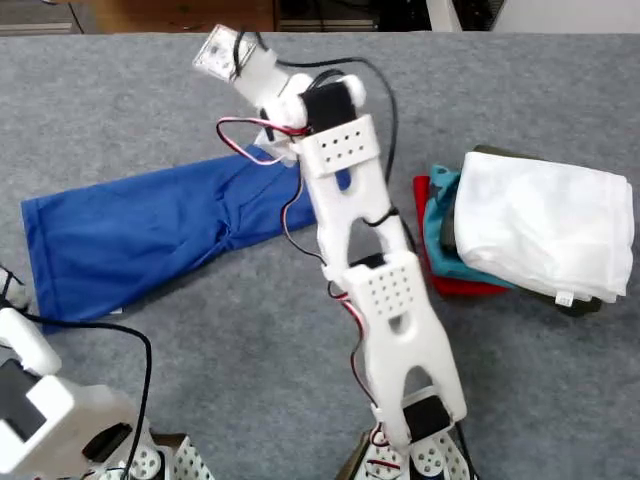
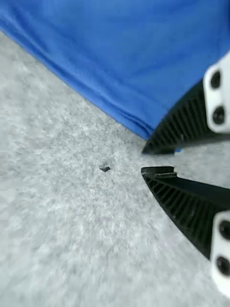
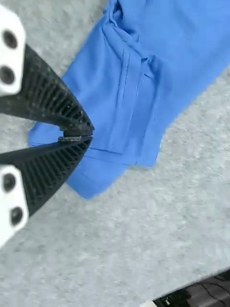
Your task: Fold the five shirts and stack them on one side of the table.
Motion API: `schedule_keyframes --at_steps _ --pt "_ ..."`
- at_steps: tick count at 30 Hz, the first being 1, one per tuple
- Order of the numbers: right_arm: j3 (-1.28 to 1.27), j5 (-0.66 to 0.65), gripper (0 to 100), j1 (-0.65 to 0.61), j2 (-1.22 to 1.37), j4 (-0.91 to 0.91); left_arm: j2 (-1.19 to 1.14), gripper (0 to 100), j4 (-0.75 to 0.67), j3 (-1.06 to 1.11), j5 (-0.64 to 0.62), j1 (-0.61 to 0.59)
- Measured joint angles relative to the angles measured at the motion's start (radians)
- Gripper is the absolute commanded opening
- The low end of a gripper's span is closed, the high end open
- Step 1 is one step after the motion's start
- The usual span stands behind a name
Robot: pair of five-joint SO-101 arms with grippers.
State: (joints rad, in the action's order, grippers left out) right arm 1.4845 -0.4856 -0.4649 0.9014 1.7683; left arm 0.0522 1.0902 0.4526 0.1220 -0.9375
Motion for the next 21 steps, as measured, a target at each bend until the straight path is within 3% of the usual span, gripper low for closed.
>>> schedule_keyframes --at_steps 7,13,21 --pt "-0.362 0.011 0.5 0.015 -0.238 0.000 -0.031 18 0.322 -0.411 0.002 0.044" --pt "-0.499 0.011 0.4 0.140 -0.275 0.000 -0.287 18 0.543 -0.695 0.066 0.137" --pt "-0.608 0.011 0.4 0.265 -0.319 0.000 -0.681 18 0.601 -1.045 0.203 0.146"
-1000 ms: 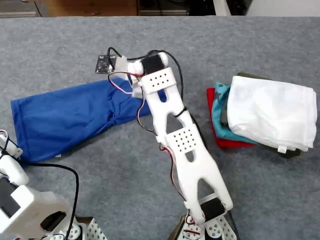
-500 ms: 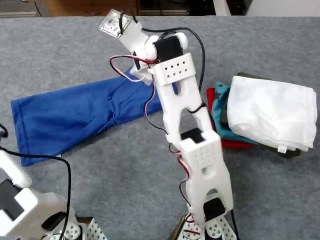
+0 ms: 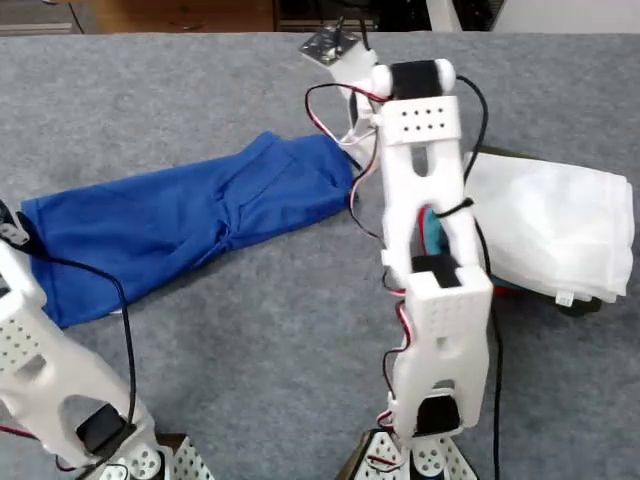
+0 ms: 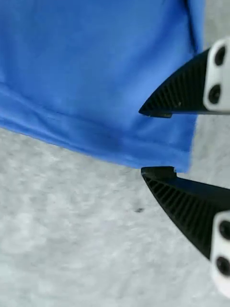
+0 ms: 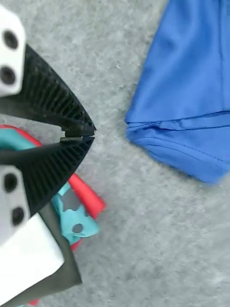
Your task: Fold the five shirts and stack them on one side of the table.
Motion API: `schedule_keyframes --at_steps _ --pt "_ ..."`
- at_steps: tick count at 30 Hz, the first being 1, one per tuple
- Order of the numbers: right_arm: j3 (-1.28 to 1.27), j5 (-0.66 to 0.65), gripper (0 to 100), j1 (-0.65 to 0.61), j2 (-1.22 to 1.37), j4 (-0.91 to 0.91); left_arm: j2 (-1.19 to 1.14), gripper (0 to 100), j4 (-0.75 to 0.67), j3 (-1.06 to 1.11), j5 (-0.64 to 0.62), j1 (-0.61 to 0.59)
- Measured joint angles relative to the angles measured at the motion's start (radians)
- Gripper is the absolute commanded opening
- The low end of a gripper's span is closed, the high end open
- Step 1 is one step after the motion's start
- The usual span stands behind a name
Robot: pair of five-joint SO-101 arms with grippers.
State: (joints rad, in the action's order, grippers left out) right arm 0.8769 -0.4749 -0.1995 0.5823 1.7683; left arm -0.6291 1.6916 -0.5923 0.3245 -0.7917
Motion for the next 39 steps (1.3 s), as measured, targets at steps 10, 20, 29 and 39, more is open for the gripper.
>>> schedule_keyframes --at_steps 10,20,29,39 --pt "-0.169 -0.014 0.4 0.002 -0.155 0.000 -0.258 18 -0.002 -0.259 0.081 -0.018" --pt "-0.176 -0.014 0.4 0.005 -0.198 0.000 -0.393 11 0.003 -0.311 0.084 -0.011" --pt "-0.176 -0.014 0.4 0.005 -0.206 0.000 -0.405 2 0.006 -0.307 0.084 0.029" --pt "-0.181 -0.014 0.4 0.005 -0.206 0.000 -0.416 2 0.008 -0.414 0.091 -0.028"
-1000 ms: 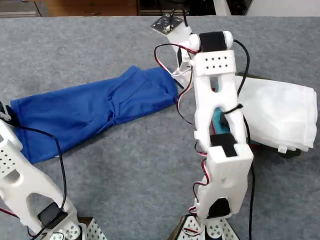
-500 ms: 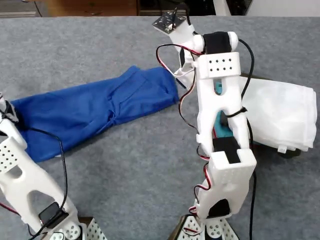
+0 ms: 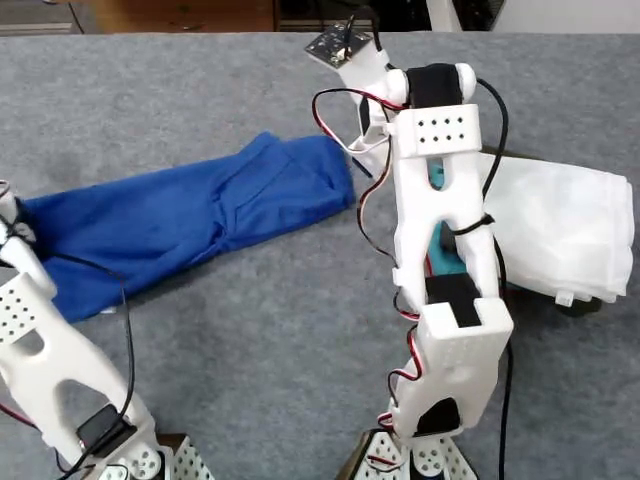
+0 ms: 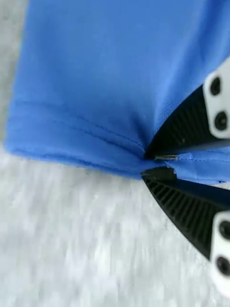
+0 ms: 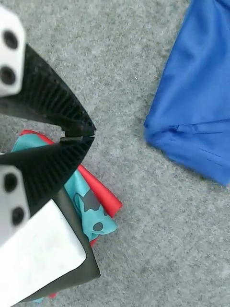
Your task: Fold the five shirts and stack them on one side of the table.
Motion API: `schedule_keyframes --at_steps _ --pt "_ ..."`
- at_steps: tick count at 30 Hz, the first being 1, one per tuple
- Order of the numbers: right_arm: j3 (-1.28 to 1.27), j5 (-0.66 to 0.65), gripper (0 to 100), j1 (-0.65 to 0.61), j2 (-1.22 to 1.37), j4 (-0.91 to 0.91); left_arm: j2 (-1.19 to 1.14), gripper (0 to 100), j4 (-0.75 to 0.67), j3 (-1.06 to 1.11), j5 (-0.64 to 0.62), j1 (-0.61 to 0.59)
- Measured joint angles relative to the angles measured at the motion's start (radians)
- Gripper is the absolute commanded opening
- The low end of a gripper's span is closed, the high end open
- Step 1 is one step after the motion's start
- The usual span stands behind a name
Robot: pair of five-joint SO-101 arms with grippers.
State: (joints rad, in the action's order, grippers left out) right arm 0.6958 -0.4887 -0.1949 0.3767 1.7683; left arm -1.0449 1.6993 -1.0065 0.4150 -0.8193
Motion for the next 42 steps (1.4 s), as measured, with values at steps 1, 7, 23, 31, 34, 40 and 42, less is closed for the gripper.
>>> schedule_keyframes --at_steps 1,7,23,31,34,40,42 --pt "0.000 0.000 0.4 0.000 0.000 0.000 -0.002 2 0.000 -0.026 0.015 -0.026" --pt "-0.054 0.000 0.4 0.000 0.000 -0.009 -0.012 2 -0.003 -0.118 0.141 -0.190" --pt "-0.649 0.144 0.4 -0.044 -0.003 -0.697 -0.014 2 0.049 -0.203 0.115 -0.184" --pt "-0.882 0.224 0.5 -0.066 -0.003 -1.046 0.144 2 0.049 -0.074 0.014 -0.005" --pt "-0.947 0.229 0.5 -0.064 -0.002 -1.158 0.247 2 0.049 0.014 -0.032 0.103" --pt "-0.959 0.229 0.5 -0.064 -0.003 -1.214 0.453 2 0.049 0.193 -0.124 0.333" --pt "-0.959 0.229 0.5 -0.064 -0.003 -1.217 0.500 2 0.049 0.244 -0.133 0.417"
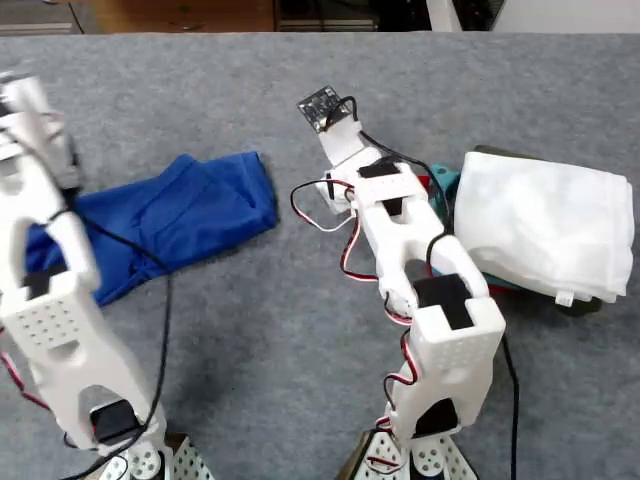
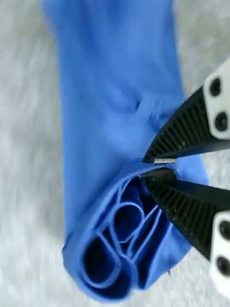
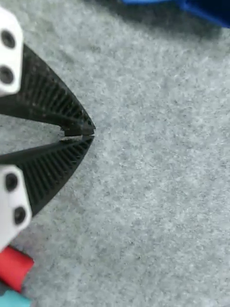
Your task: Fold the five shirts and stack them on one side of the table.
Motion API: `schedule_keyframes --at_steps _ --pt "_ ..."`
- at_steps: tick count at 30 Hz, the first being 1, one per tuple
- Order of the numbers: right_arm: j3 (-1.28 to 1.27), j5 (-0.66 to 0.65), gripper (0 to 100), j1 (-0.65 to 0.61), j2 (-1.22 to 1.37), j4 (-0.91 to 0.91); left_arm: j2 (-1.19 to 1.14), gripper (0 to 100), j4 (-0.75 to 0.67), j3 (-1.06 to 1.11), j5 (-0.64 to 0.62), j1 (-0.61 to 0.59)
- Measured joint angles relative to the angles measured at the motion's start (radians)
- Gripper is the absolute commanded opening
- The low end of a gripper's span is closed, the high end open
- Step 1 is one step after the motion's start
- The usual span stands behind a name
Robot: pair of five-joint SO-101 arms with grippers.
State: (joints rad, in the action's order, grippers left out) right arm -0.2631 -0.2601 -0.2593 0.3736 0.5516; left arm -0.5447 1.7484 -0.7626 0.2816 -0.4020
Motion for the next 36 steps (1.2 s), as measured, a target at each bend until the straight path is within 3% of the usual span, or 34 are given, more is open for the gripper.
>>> schedule_keyframes --at_steps 11,17,26,32,36 --pt "0.000 0.043 0.5 0.060 0.000 -0.002 0.091 2 0.000 0.037 -0.160 0.411" --pt "0.003 0.078 0.5 0.081 0.000 -0.002 0.061 2 0.000 -0.017 -0.210 0.566" --pt "0.003 0.078 0.5 0.080 0.000 -0.002 -0.187 3 -0.005 -0.209 -0.262 0.589" --pt "0.003 0.078 0.5 0.080 0.000 -0.002 -0.209 23 0.000 -0.315 -0.301 0.586" --pt "0.003 0.078 0.5 0.080 0.000 -0.002 -0.173 16 0.000 -0.327 -0.370 0.520"
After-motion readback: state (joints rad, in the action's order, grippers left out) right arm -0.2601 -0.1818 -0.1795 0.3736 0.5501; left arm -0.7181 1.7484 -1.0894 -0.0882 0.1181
